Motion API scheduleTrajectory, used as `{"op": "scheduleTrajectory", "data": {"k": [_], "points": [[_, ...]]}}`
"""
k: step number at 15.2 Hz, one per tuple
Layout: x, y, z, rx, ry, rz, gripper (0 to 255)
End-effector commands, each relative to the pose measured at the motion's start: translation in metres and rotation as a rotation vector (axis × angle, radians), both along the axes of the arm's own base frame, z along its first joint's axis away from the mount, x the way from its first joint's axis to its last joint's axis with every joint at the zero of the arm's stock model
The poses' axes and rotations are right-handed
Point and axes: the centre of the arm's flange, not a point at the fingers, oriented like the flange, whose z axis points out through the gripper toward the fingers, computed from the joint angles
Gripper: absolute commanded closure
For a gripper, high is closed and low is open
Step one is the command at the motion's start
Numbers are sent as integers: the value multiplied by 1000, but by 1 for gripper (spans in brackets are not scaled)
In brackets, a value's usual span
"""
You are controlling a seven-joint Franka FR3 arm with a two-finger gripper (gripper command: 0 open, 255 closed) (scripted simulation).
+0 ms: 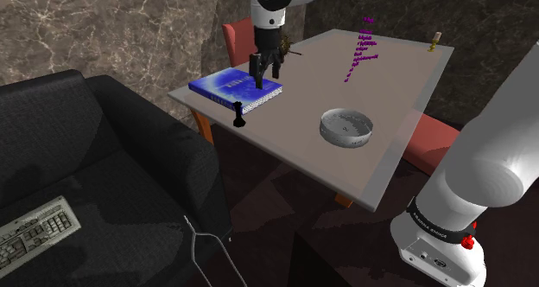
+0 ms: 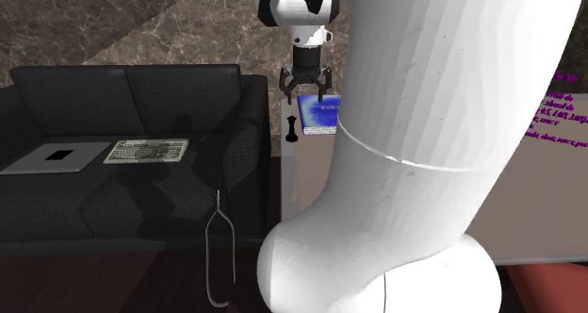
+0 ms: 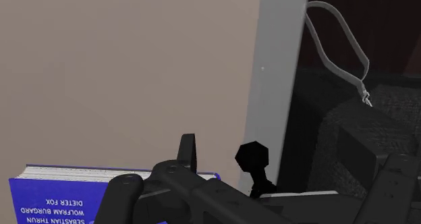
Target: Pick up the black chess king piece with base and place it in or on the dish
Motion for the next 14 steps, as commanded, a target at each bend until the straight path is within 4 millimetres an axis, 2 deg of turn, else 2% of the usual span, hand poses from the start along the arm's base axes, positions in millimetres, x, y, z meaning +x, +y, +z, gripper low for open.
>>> {"op": "scheduleTrajectory", "data": {"k": [1,9,10,14], "points": [[21,11,-10,4,2,6,0],[110,47,-55,18,10,29,0],[116,50,-58,19,10,30,0],[116,51,-79,19,10,30,0]]}}
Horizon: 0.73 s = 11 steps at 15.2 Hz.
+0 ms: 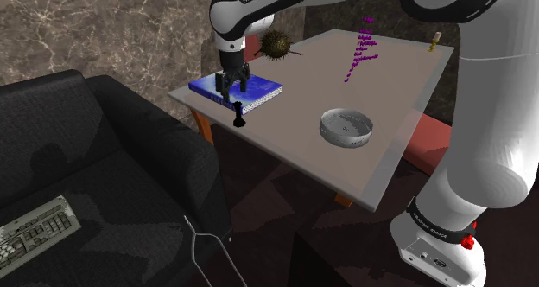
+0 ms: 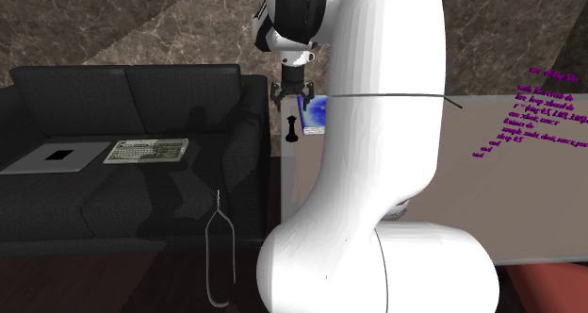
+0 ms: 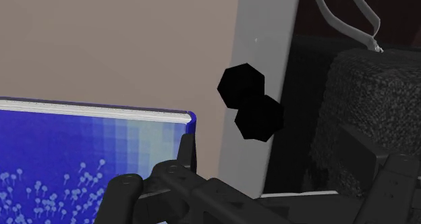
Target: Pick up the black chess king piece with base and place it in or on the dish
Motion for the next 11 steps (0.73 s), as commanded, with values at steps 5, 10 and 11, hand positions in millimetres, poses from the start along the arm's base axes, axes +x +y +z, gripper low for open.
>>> {"op": "scheduleTrajectory", "data": {"k": [5,10,11], "points": [[1,1,-24,0,-1,0,0],[1,1,-24,0,-1,0,0],[1,1,-24,0,-1,0,0]]}}
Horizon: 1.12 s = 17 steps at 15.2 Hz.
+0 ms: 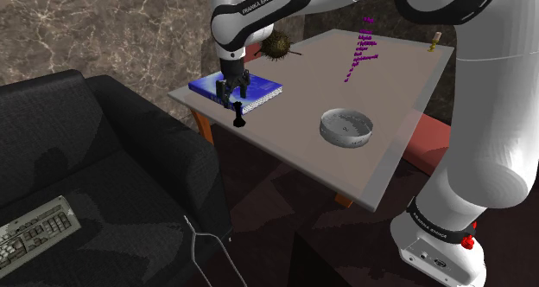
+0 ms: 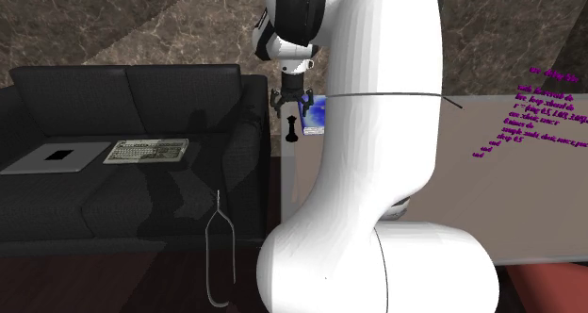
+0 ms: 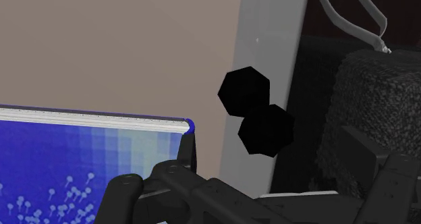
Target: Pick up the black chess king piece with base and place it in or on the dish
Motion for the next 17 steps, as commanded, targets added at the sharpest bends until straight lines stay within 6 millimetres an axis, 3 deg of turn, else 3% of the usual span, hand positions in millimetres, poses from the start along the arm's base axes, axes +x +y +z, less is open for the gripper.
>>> {"op": "scheduleTrajectory", "data": {"k": [1,10,17], "points": [[0,0,0,0,0,0,255],[0,0,0,0,0,0,255],[0,0,37,0,0,0,255]]}}
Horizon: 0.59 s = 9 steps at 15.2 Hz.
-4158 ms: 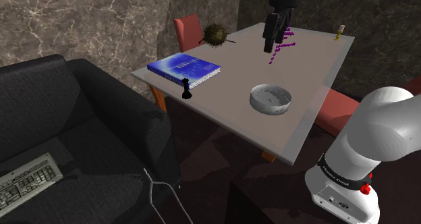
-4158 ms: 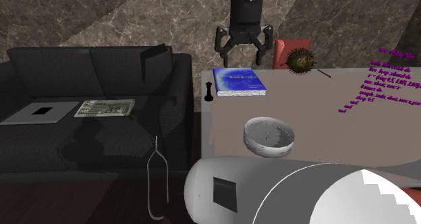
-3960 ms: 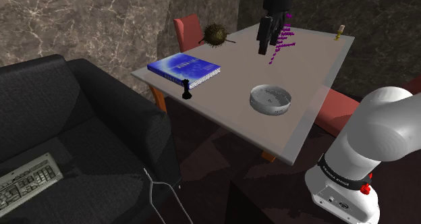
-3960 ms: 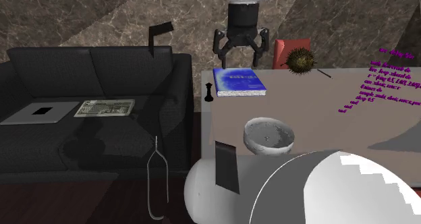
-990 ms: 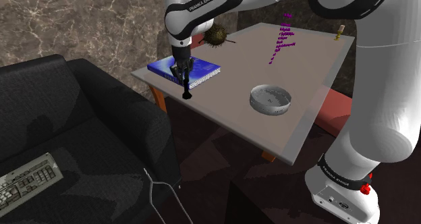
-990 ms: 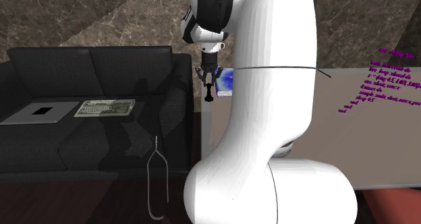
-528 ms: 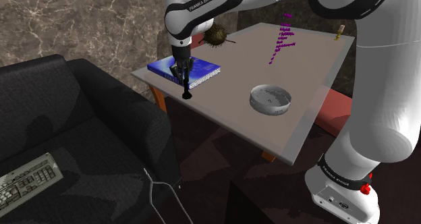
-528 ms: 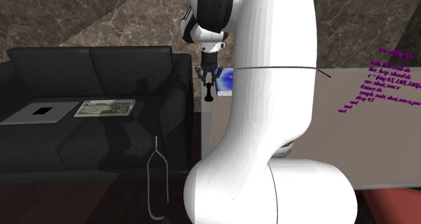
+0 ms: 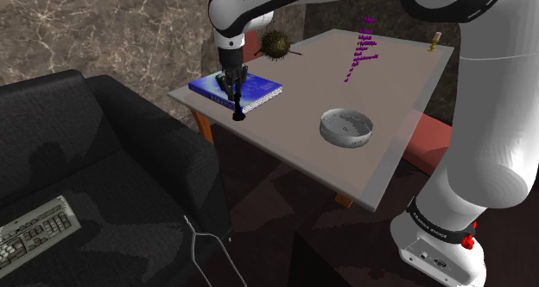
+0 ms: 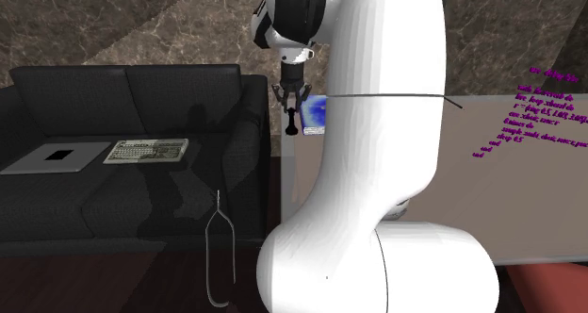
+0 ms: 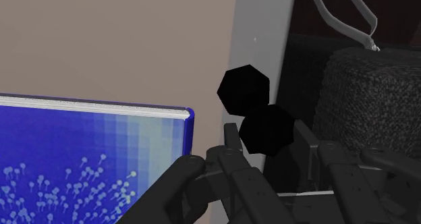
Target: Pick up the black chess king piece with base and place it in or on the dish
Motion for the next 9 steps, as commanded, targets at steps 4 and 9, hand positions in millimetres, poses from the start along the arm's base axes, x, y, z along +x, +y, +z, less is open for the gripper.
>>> {"op": "scheduleTrajectory", "data": {"k": [4,9], "points": [[1,-1,26,0,0,0,255],[1,-1,52,0,0,0,255]]}}
